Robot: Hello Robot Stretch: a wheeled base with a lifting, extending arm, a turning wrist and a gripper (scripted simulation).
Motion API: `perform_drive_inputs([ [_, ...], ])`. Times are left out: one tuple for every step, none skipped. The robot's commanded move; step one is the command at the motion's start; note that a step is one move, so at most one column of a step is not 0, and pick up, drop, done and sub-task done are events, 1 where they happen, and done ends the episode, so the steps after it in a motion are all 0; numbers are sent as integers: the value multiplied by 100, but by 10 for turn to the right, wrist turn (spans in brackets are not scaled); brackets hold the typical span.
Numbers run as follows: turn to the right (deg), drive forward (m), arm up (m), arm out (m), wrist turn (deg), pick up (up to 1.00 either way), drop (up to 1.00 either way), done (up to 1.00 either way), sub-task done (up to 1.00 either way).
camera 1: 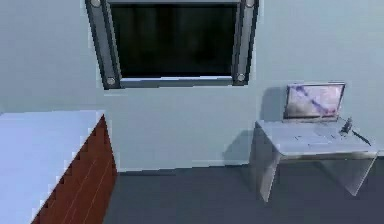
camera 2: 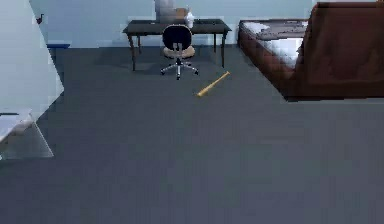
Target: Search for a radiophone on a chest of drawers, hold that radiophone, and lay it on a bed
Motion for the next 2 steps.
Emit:
perform_drive_inputs([
  [-450, 0, 0, 0, 0, 0, 0, 0, 0],
  [-450, 0, 0, 0, 0, 0, 0, 0, 0],
])
